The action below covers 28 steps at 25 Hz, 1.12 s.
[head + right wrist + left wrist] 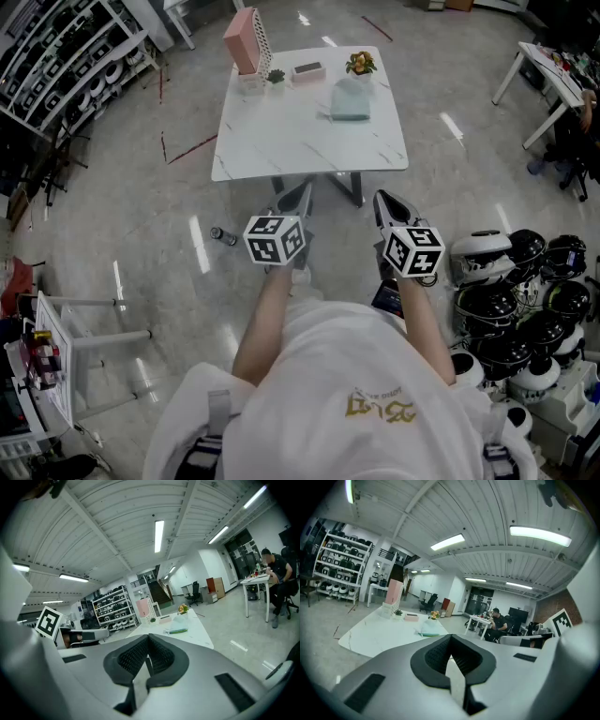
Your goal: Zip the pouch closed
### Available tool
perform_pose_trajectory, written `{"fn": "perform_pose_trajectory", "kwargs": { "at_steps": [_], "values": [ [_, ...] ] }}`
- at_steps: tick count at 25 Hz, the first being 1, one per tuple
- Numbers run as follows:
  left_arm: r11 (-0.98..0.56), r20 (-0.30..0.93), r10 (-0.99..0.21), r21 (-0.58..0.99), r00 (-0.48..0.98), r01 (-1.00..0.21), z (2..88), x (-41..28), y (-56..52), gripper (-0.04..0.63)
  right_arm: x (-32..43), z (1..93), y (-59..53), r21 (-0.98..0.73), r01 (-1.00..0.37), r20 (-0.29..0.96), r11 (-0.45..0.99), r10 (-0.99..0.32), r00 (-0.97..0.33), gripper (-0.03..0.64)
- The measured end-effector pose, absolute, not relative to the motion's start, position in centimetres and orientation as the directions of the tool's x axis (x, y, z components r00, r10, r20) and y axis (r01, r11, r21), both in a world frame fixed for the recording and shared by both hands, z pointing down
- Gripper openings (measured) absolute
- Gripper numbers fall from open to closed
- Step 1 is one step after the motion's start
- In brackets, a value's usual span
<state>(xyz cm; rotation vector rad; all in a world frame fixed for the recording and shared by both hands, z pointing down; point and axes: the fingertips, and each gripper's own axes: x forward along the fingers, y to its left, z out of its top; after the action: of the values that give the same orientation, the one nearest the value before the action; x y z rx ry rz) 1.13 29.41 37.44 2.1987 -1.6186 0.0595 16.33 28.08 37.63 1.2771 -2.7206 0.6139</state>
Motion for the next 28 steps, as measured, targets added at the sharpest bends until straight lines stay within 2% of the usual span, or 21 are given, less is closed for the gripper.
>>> {"fn": "perform_pose_trajectory", "kwargs": {
  "at_steps": [8,12,13,14,15,16,20,24,28],
  "values": [
    [-0.238,0.279,-0.906,0.289,0.319,-0.927,37.4,2.0,30.4,0.018,17.2,37.6,29.1,-0.316,-0.747,0.231,0.585,-0.716,-0.659,0.012],
    [-0.244,0.247,-0.915,0.289,0.319,-0.926,37.0,2.3,30.4,0.018,17.4,36.9,29.1,-0.307,-0.742,0.187,0.596,-0.727,-0.661,0.012],
    [-0.249,0.225,-0.919,0.302,0.323,-0.92,36.7,2.5,30.3,0.044,17.5,36.6,29.1,-0.305,-0.738,0.173,0.602,-0.727,-0.665,0.012],
    [-0.253,0.206,-0.922,0.323,0.328,-0.912,36.4,2.7,30.2,0.18,17.5,36.4,29.2,-0.306,-0.729,0.167,0.612,-0.72,-0.674,0.05],
    [-0.251,0.196,-0.923,0.342,0.331,-0.905,36.3,2.8,30.0,0.26,17.5,36.4,29.2,-0.311,-0.719,0.167,0.621,-0.71,-0.685,0.141],
    [-0.247,0.197,-0.923,0.352,0.329,-0.903,36.3,2.9,30.0,0.277,17.4,36.4,29.2,-0.316,-0.714,0.171,0.625,-0.702,-0.691,0.187],
    [-0.235,0.238,-0.917,0.326,0.32,-0.916,37.1,3.2,30.3,0.276,17.9,36.9,29.2,-0.3,-0.733,0.196,0.611,-0.712,-0.674,0.205],
    [-0.226,0.28,-0.907,0.304,0.314,-0.925,38.4,2.6,30.2,0.235,17.8,37.8,28.5,-0.32,-0.74,0.213,0.592,-0.716,-0.665,0.196],
    [-0.208,0.292,-0.907,0.317,0.304,-0.925,39.0,1.5,28.8,0.229,17.4,38.5,26.9,-0.333,-0.745,0.225,0.578,-0.719,-0.658,0.179]
  ]
}}
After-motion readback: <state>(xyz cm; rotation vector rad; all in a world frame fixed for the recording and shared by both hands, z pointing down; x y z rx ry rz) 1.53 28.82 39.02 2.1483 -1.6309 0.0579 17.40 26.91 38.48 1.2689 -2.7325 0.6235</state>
